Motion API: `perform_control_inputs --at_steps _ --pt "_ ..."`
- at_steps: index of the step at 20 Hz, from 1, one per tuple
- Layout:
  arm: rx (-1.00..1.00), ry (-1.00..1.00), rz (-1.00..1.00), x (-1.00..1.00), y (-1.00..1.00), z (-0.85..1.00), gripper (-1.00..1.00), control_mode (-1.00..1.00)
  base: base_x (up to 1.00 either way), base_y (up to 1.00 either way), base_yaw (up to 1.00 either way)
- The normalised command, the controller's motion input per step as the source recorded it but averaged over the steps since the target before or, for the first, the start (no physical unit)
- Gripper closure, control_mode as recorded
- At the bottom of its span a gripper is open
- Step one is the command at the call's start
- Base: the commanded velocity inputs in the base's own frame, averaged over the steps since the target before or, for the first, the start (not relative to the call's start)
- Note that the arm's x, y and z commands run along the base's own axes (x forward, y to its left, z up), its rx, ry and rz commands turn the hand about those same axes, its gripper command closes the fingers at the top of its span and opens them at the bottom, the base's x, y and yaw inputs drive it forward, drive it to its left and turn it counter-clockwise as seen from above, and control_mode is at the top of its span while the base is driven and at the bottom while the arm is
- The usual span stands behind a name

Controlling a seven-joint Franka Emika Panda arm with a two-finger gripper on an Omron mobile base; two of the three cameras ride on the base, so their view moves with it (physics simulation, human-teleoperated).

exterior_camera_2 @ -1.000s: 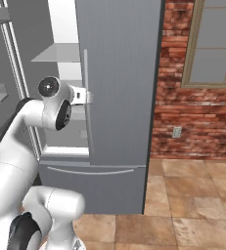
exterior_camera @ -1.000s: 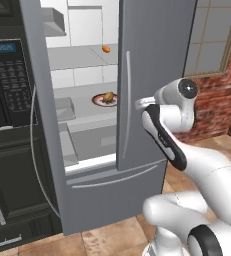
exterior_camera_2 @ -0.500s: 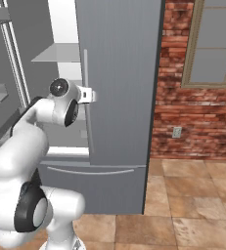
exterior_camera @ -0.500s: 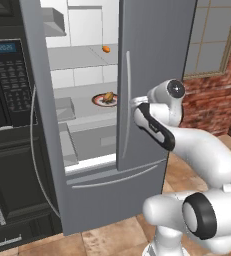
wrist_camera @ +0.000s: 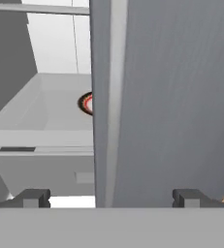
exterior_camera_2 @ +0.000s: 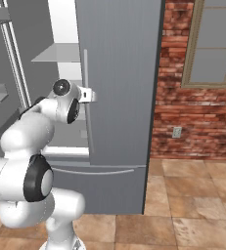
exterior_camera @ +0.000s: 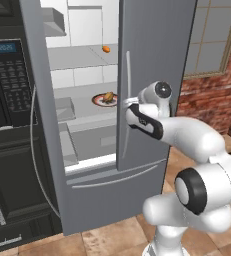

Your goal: Retrieve the chicken drumstick from the fridge and place it on the saucepan with marinade on the stove.

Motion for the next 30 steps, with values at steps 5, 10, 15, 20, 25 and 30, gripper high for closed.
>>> perform_control_inputs --at_steps 5,10,15,20,25,30 --pt "0.0 0.08 0.0 0.19 0.06 -0.1 -1.0 -1.0 0.0 0.0 0.0" --pt "0.0 0.04 0.0 0.15 0.0 -0.05 -1.0 -1.0 0.0 0.0 0.0" --pt "0.0 0.01 0.0 0.28 0.0 -0.14 -1.0 -1.0 0.0 0.0 0.0" --pt "0.0 0.0 0.0 0.29 0.0 -0.26 -1.0 -1.0 0.0 0.0 0.0" --pt "0.0 -0.02 0.0 0.34 0.0 -0.26 -1.0 -1.0 0.0 0.0 0.0" --pt "0.0 -0.05 0.0 0.38 0.0 -0.27 -1.0 -1.0 0.0 0.0 0.0"
